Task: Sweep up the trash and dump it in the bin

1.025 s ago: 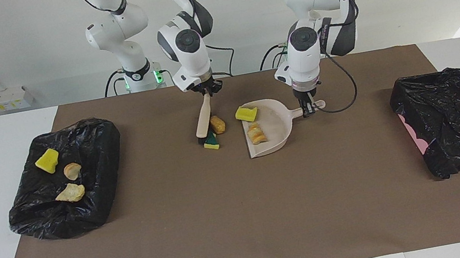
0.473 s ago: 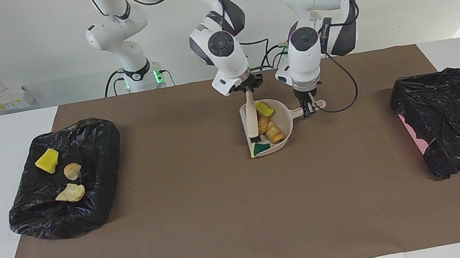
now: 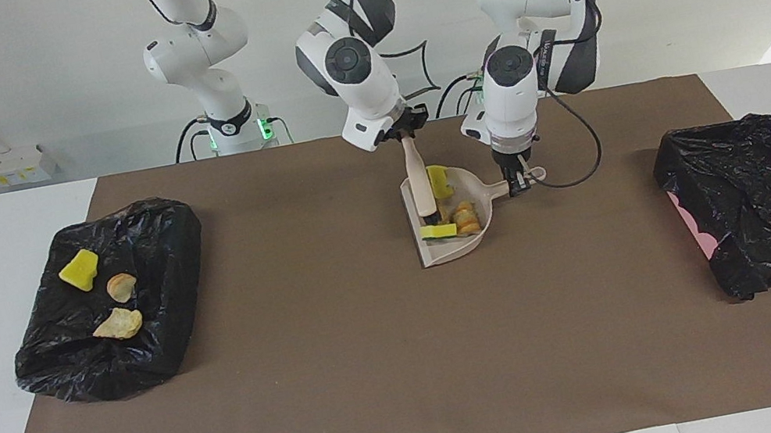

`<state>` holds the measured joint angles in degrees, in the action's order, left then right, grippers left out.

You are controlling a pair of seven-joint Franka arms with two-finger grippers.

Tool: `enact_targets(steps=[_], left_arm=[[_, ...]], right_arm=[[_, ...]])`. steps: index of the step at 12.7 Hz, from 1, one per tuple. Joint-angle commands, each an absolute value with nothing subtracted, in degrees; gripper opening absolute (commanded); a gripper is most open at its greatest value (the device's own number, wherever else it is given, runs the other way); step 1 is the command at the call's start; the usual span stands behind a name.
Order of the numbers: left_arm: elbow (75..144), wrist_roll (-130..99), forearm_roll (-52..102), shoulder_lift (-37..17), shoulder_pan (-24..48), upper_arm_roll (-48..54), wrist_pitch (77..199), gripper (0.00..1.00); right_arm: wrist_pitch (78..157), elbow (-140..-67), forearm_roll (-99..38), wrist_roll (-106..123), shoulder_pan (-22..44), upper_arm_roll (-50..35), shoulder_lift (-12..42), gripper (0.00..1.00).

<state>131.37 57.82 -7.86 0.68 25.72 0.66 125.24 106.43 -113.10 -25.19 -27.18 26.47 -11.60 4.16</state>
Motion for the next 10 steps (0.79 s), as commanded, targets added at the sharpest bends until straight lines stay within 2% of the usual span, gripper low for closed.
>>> enact_targets(steps=[1, 8, 10], left_arm=[[132.4, 57.2, -9.1, 1.4, 24.4, 0.5, 126.3, 0.00], [131.7, 56.2, -9.1, 1.1, 23.5, 0.6, 125.9, 0.00], [131.9, 56.1, -9.0, 1.1, 23.5, 0.6, 125.9, 0.00]], right_arm=[[103.2, -112.9, -19.5, -26.5, 24.9, -11.9, 2.8, 0.00], [104.6, -112.9, -16.2, -26.1, 24.5, -12.1, 2.7, 0.00], [105.5, -113.4, -11.5, -24.2, 21.3, -11.9, 3.3, 0.00]])
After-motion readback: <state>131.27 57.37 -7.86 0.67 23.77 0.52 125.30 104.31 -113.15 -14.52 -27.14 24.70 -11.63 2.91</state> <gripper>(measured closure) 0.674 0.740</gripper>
